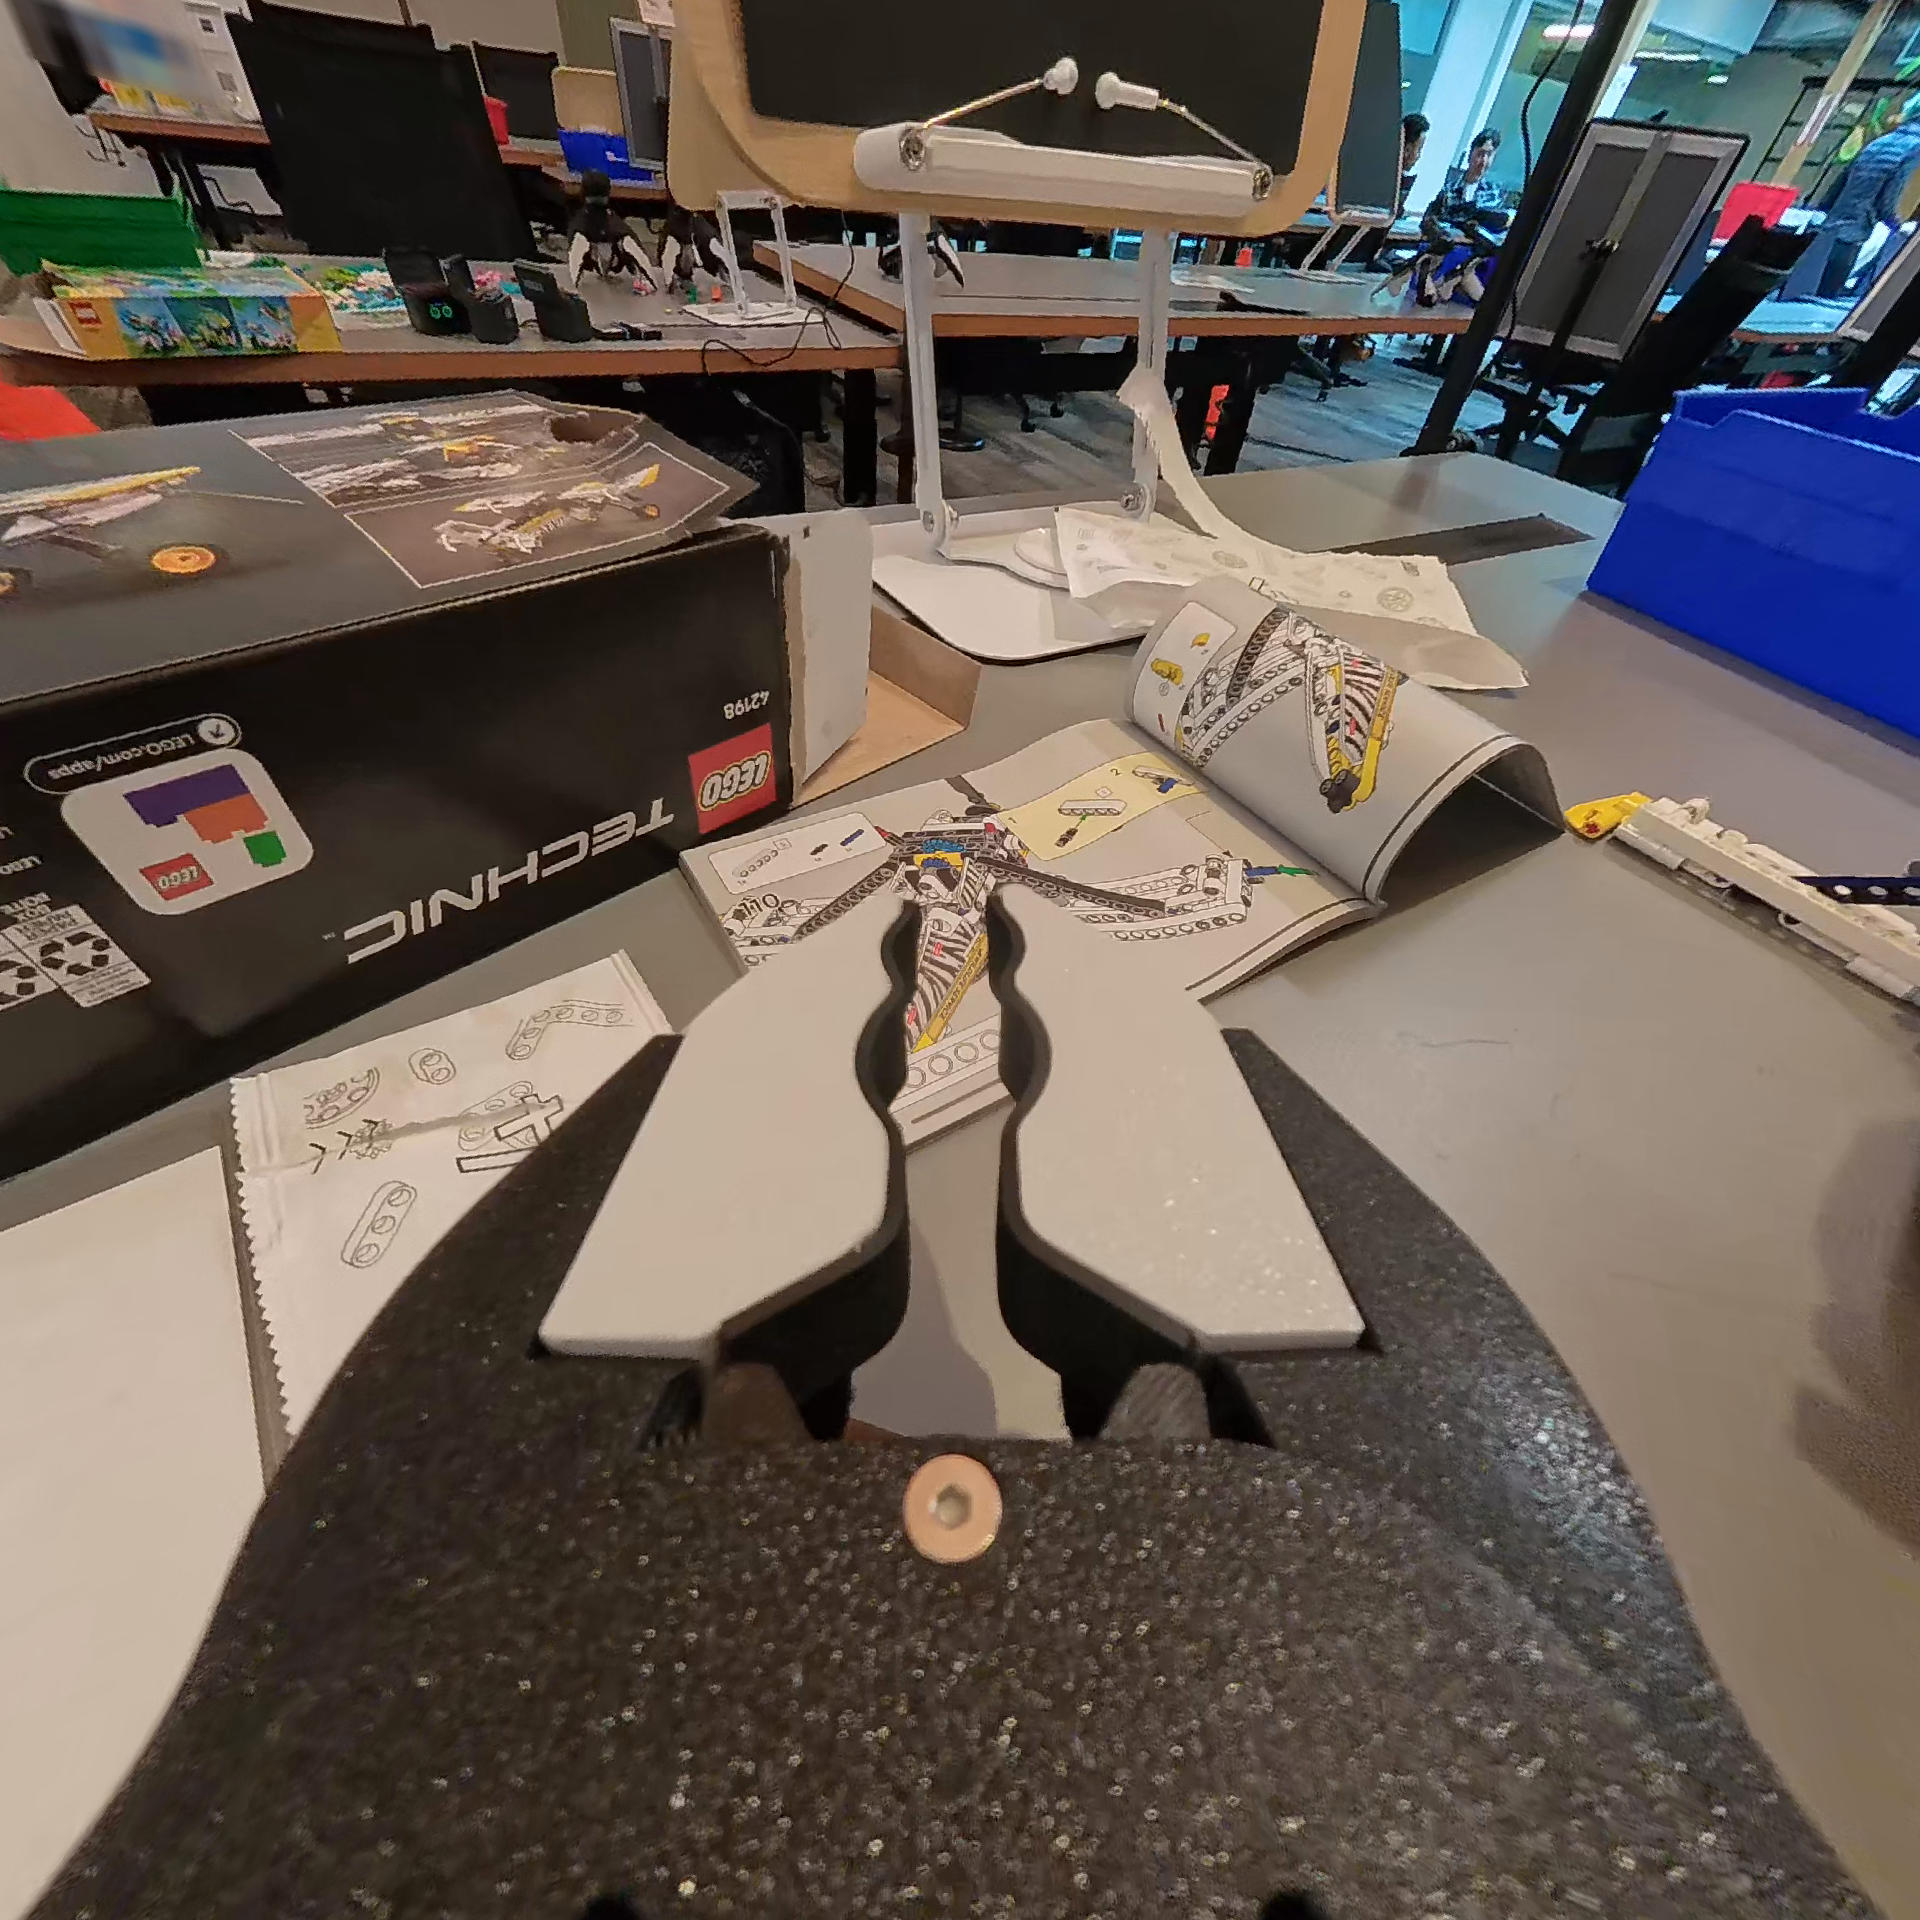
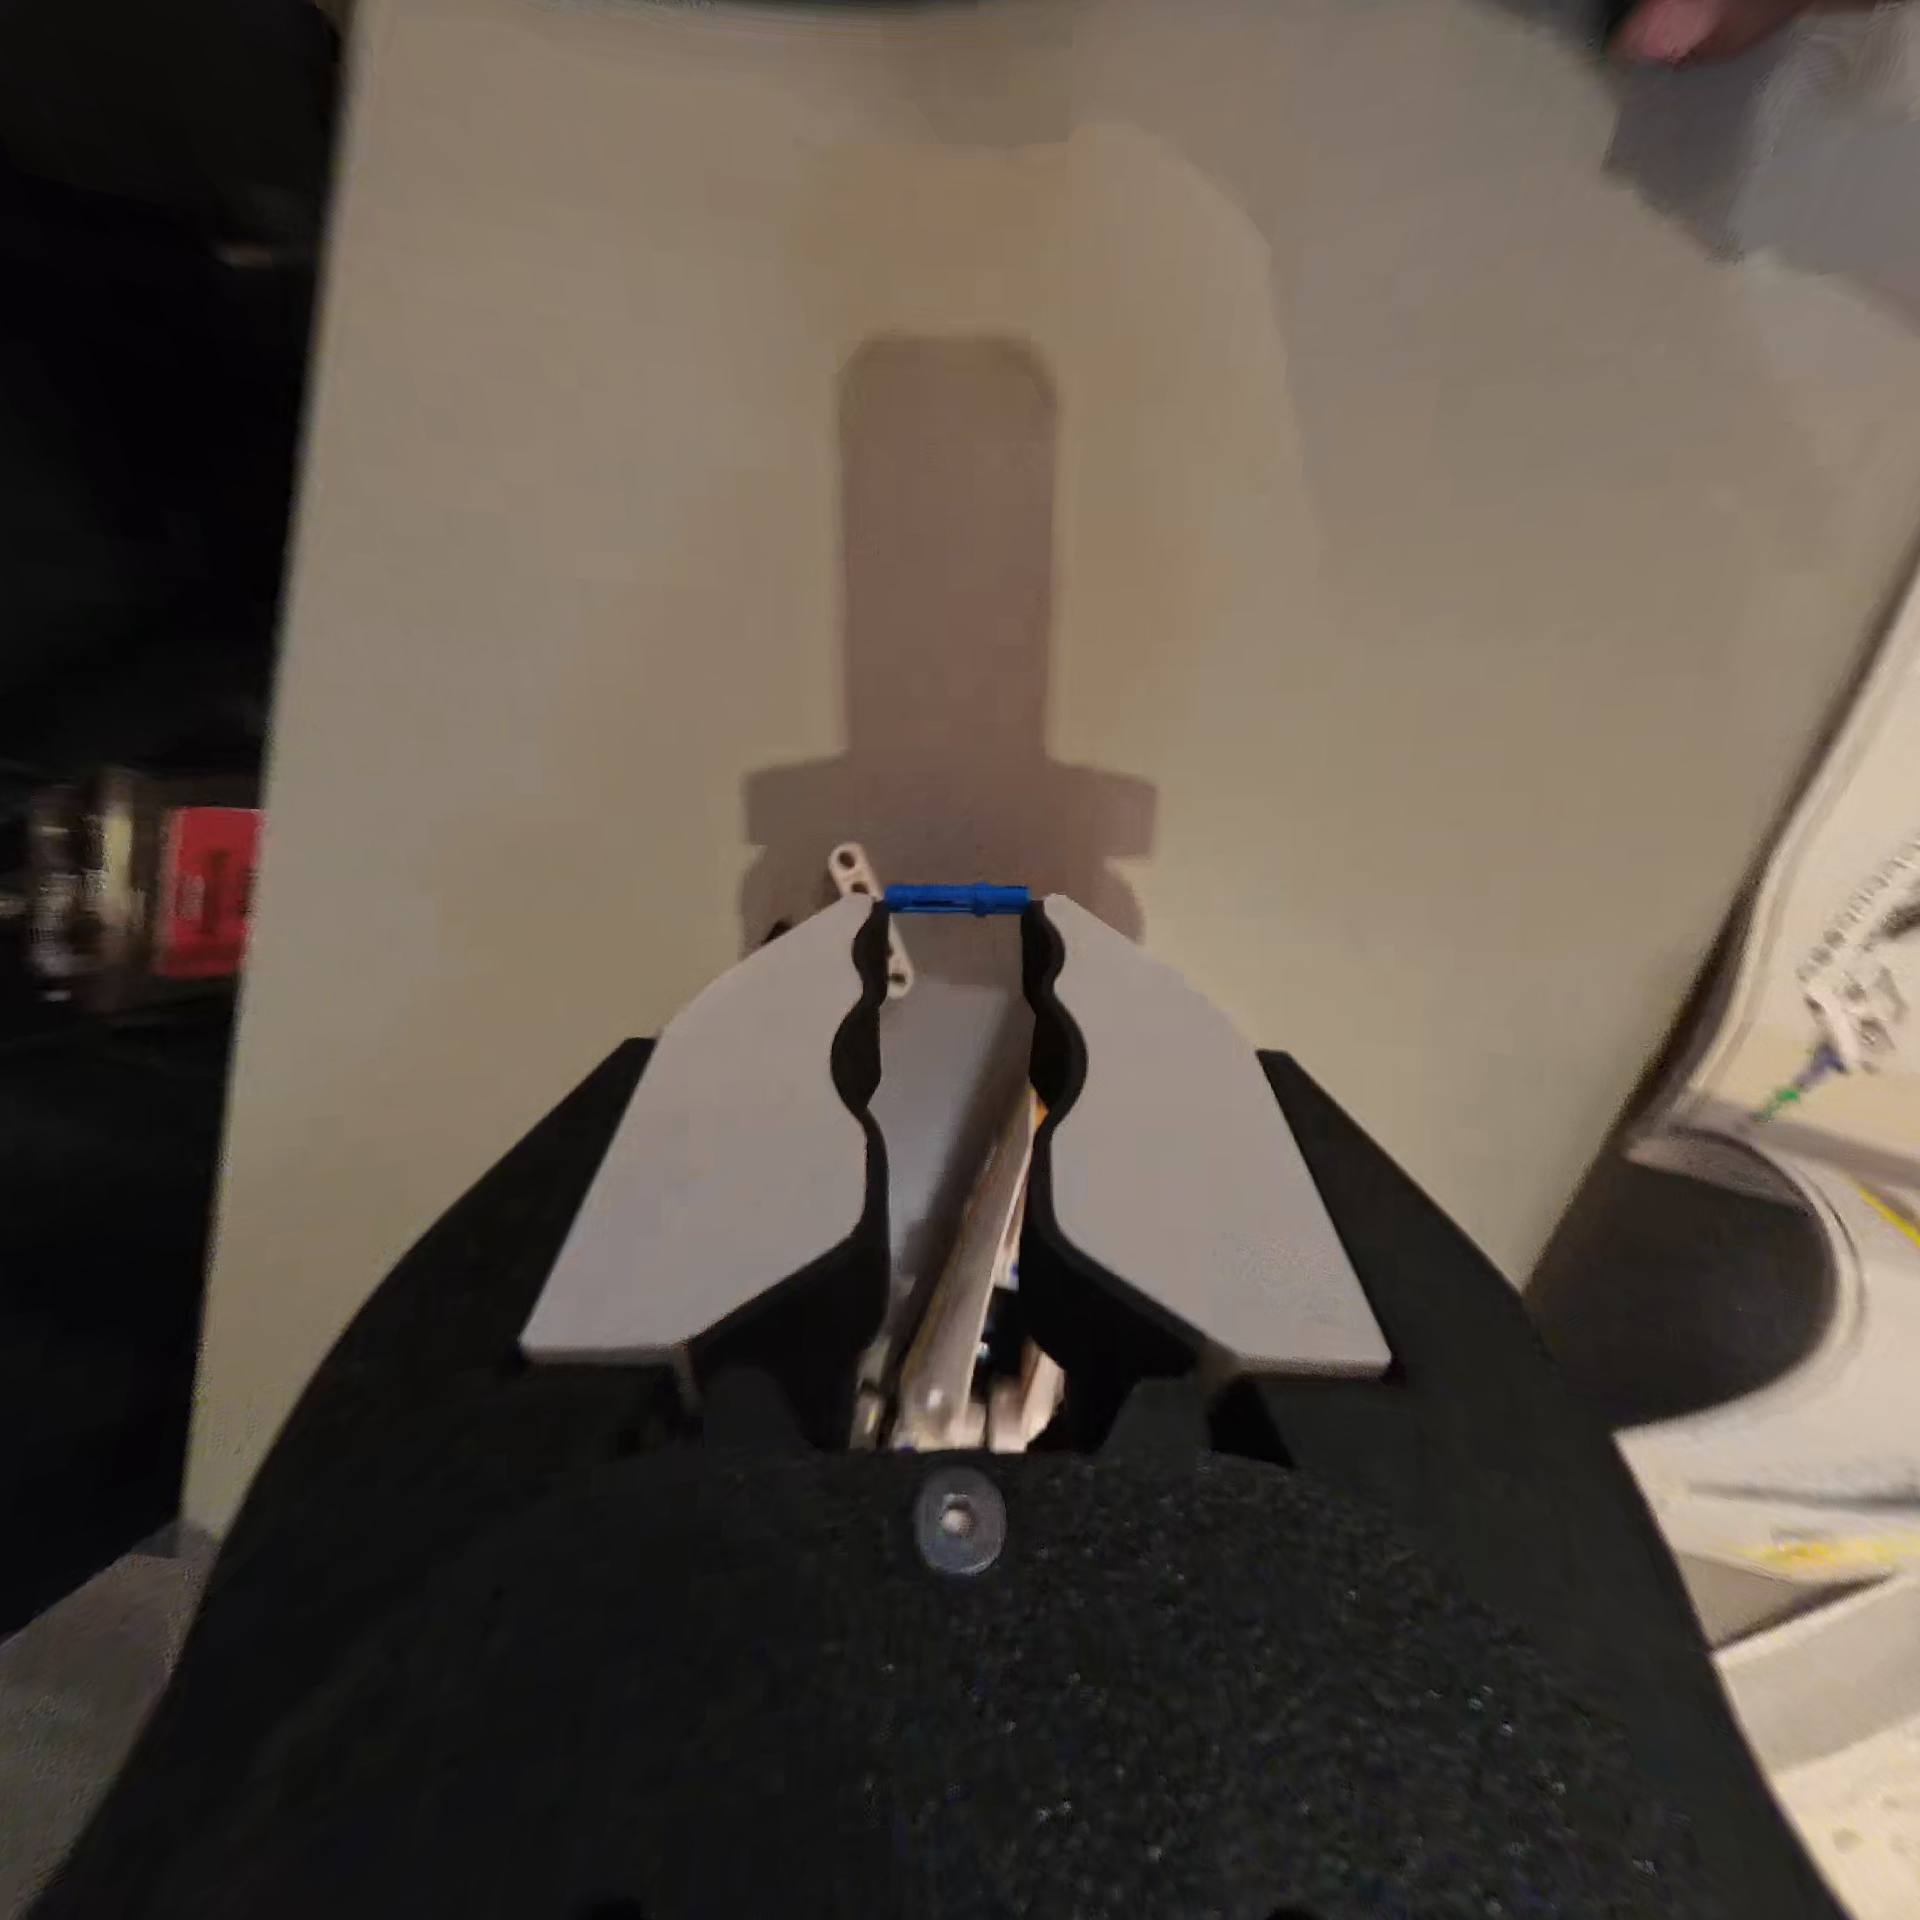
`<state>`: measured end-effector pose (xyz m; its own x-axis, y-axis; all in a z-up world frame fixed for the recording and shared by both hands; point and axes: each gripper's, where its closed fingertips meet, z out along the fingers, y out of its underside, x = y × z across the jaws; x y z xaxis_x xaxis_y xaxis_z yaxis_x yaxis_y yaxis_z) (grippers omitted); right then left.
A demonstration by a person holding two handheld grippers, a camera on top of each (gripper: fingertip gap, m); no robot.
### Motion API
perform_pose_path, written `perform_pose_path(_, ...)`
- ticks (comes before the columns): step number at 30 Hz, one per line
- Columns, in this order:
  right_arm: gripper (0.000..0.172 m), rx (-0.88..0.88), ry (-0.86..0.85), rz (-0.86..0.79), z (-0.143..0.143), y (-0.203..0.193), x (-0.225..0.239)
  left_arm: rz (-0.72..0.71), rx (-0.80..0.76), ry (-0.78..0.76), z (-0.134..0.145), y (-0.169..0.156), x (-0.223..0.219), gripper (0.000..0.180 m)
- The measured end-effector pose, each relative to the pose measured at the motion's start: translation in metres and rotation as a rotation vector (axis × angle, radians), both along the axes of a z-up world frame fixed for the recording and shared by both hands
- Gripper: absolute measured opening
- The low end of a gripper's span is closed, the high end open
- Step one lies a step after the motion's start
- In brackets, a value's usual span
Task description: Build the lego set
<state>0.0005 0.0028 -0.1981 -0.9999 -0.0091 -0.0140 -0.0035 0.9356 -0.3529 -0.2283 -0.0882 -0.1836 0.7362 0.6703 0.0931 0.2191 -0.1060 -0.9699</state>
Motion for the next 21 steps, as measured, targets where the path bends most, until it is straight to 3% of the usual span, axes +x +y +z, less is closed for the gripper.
perform_pose_path(3, 0.024, 0.128, -0.002, 0.016, -0.040, -0.011, -0.005, -0.006, -0.006, -0.008, -0.001, 0.000, 0.001, 0.012)
perform_pose_path(6, 0.025, 0.189, -0.002, 0.010, -0.061, -0.015, -0.007, -0.010, -0.029, -0.012, -0.004, 0.002, 0.002, 0.012)
perform_pose_path(18, 0.033, 0.152, 0.006, -0.025, -0.062, -0.019, -0.010, -0.023, -0.076, -0.006, -0.008, 0.005, 0.005, 0.012)
perform_pose_path(21, 0.034, 0.082, 0.031, -0.049, -0.046, -0.019, -0.012, -0.019, -0.061, -0.009, -0.007, 0.004, 0.004, 0.012)
